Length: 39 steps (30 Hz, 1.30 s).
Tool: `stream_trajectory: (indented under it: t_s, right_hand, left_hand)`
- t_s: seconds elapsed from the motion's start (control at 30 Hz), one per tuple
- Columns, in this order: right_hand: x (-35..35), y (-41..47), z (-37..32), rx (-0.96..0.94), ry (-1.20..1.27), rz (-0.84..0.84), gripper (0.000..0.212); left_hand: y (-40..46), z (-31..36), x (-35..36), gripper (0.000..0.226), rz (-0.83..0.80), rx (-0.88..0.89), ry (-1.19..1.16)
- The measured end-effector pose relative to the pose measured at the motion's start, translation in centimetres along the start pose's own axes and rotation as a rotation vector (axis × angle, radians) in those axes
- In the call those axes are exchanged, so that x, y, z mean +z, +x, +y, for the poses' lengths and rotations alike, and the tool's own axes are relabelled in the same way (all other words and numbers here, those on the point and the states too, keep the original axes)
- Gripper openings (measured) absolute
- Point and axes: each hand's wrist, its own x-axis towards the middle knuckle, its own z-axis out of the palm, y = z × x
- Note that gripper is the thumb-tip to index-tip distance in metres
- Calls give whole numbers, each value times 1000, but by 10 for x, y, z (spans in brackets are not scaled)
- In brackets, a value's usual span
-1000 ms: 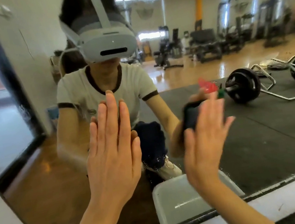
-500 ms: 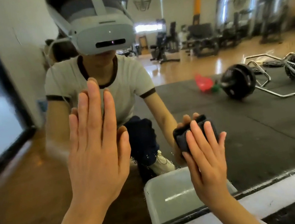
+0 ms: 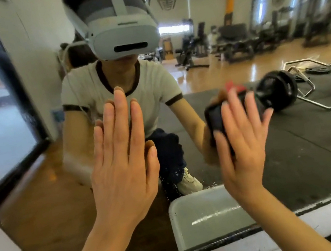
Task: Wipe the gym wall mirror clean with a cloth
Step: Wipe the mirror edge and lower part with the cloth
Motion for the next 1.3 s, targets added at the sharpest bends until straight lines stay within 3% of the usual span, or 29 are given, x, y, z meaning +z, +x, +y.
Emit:
stream_trajectory:
  t_s: [0.1, 0.3, 0.37, 0.5, 0.7, 0.87, 0.93, 1.03, 1.13, 1.2, 1.3]
  right_hand:
    - [12, 26, -13, 100, 22, 102, 45]
    - [-4, -63, -3, -154, -139, -169, 52]
    - [-3, -19, -1, -172, -127, -128, 46]
    - [3, 58, -3, -25, -43, 37, 45]
    - [-35, -47, 47, -304, -244, -289, 41]
    - [-5, 23, 7, -256, -122, -109, 42]
    - [-2, 46, 9, -421, -129, -133, 48]
    - [-31, 57, 65, -633, -204, -236, 57]
    - [-60, 36, 106, -382, -196, -241, 51]
    - [-52, 24, 93, -189, -146, -179, 45]
    - [-18, 25, 31, -251, -136, -143, 45]
  left_hand:
    - [1, 1, 0, 72, -5, -5, 0]
    - [1, 0, -2, 70, -5, -3, -29]
    - [0, 0, -2, 70, -8, 0, -31]
    - [1, 0, -1, 75, -15, -10, -27]
    - [0, 0, -3, 75, -26, -15, -41]
    - [0, 1, -1, 74, -22, -30, -55]
    - [-1, 1, -1, 72, -23, -32, -54]
    - [0, 1, -2, 70, -20, -28, -29]
    - [0, 3, -1, 69, -12, -36, -31]
    - [1, 4, -1, 66, -7, -44, -29]
    - [3, 4, 0, 64, 6, -45, -15]
